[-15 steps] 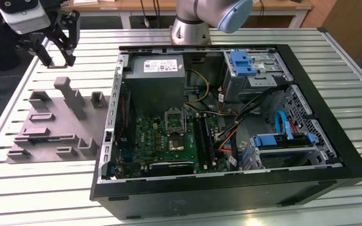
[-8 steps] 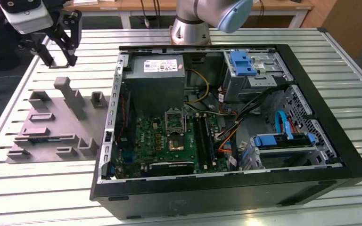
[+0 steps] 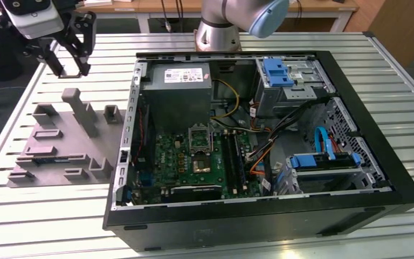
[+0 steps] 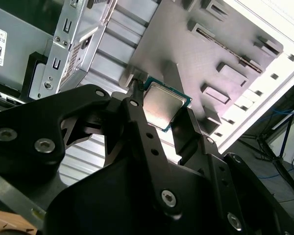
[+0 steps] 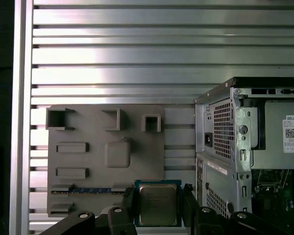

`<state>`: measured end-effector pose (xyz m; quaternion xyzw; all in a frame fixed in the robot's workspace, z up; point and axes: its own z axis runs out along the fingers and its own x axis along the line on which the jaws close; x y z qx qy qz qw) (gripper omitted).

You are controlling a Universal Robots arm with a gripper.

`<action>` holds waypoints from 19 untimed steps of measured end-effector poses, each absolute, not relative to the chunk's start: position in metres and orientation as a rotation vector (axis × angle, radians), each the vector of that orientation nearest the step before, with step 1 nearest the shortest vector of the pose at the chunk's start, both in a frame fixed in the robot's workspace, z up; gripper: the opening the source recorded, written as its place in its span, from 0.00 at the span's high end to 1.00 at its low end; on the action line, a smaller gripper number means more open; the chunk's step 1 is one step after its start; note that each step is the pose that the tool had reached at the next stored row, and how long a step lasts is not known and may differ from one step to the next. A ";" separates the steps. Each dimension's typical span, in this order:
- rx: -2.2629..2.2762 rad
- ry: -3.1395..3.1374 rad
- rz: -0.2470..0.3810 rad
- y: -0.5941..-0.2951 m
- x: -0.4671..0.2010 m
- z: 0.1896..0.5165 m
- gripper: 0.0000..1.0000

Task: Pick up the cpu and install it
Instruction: 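Pick up the cpu and move it towards the insertion slot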

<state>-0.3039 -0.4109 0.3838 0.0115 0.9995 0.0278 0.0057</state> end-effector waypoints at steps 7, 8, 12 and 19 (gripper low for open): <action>0.036 3.129 0.087 -0.411 -0.302 0.384 0.53; 0.036 3.129 0.087 -0.411 -0.302 0.384 0.53; 0.036 3.129 0.087 -0.411 -0.300 0.384 0.53; 0.036 3.129 0.087 -0.411 -0.297 0.384 0.53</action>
